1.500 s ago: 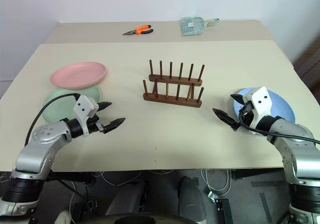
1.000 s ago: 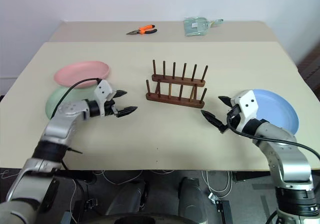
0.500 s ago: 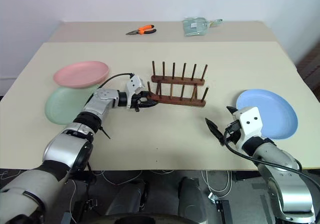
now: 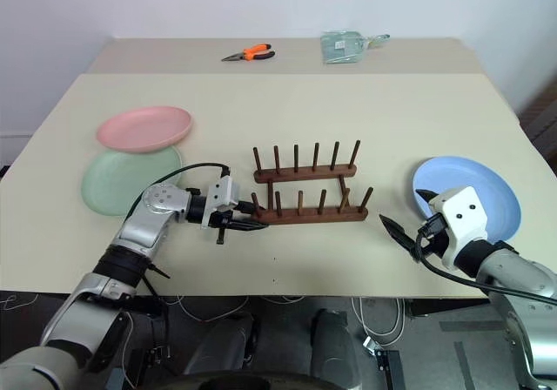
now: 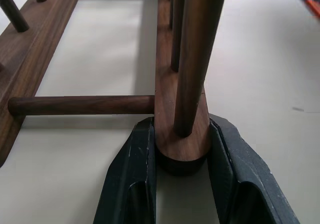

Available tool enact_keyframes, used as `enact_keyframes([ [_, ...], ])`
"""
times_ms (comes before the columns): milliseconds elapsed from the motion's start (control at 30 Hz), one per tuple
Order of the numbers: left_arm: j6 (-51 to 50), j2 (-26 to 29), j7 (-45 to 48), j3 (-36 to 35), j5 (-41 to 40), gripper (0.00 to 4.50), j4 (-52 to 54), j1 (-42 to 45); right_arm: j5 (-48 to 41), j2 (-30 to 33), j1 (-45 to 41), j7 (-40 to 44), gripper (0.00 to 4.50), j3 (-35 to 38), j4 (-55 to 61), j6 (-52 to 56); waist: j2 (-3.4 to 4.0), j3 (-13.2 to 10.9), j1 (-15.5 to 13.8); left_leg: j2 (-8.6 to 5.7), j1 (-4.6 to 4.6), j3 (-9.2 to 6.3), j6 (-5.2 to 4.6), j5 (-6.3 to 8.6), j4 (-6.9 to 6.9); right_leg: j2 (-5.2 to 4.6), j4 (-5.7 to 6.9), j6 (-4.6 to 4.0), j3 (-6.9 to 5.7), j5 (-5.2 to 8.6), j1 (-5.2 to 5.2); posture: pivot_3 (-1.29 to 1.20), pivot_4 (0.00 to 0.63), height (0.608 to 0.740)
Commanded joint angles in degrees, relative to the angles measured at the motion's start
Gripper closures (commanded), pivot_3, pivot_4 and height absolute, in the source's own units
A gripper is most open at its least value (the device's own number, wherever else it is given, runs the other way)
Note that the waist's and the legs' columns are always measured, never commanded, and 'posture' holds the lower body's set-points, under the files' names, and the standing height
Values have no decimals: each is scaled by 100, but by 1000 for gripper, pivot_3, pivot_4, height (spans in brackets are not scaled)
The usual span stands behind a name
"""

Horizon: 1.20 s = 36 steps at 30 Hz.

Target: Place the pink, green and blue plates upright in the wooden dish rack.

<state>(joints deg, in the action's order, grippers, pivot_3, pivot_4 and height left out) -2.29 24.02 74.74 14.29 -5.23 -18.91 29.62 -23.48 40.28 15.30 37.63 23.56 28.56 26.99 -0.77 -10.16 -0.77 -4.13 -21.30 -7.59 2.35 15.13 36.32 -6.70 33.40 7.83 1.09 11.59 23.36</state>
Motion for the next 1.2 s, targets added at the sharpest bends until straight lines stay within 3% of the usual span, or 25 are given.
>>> enact_keyframes([
  [33, -84, 98, -307, -11, 120, 1804, 20, 27, 0, 117, -74, 79, 0, 156, -46, -75, 0, 0, 5, 0, 1, 0, 0, 0, 0, 0, 0, 0, 0, 1, -1, 0, 150, 740],
  [67, -100, 157, -443, -15, 216, 1339, -28, 11, 29, 159, -42, 124, 0, 136, -73, -52, 0, 0, 6, 0, 0, 0, 0, 0, 0, 0, 0, 1, 0, 1, -1, 0, 150, 740],
  [133, -260, 338, -531, -91, 207, 358, 90, -116, 16, 227, 109, 266, 560, 116, -48, 0, 0, 0, 6, 0, 1, 0, 0, 0, -2, 0, 0, 4, 0, 0, 0, 0, 150, 740],
  [200, -645, 567, -481, -233, -24, 455, 450, -372, -26, 285, 343, 447, 1347, 50, 96, 29, 1, 3, 24, 1, 3, 0, 0, 0, -5, 1, 2, 13, -1, -6, 2, 0, 150, 740],
  [267, -1172, 855, -321, -323, -349, 998, 1078, -754, -33, 297, 509, 544, 2278, -99, 267, 46, 4, 5, 61, 4, 9, 0, 0, 0, -15, 2, 3, 17, 0, -7, 2, 0, 150, 740],
  [400, -2232, 1175, -355, -293, -937, 3033, 2551, -1541, 46, 153, 513, 489, 4420, -707, 530, 69, 17, 13, 149, 11, 8, 2, -1, 2, -16, 0, 5, 4, 2, 3, 5, 0, 150, 740],
  [467, -2517, 1062, -647, -217, -1011, 4018, 2963, -1735, 177, 48, 426, 341, 4500, -1031, 565, 77, 17, 13, 134, 12, 5, 1, -1, 2, -12, -4, 3, 3, 2, 5, 4, 0, 150, 740],
  [600, -2473, 494, -1639, 96, -527, 4018, 3048, -1806, 869, -150, -90, -159, 4500, -1938, 273, 113, 14, 15, 5, 7, -2, -3, -1, 2, -1, -9, -7, 2, 1, 7, -2, 0, 150, 740],
  [767, -2244, -283, -2909, 85, -2, 4018, 2237, -1403, 1603, -561, -1022, -927, 4500, -2483, -494, 208, 9, 19, -38, -5, -2, -5, 0, 1, 8, -10, -7, 2, -1, 5, -6, 0, 150, 740],
  [1200, -1155, -831, -3432, -82, 129, 4018, 126, -162, 1983, -976, -2541, -1276, 4500, -2588, -2227, -109, 1, 35, 9, -6, 8, -3, 1, 0, 12, -1, 4, 14, -2, -9, -9, 0, 150, 740],
])
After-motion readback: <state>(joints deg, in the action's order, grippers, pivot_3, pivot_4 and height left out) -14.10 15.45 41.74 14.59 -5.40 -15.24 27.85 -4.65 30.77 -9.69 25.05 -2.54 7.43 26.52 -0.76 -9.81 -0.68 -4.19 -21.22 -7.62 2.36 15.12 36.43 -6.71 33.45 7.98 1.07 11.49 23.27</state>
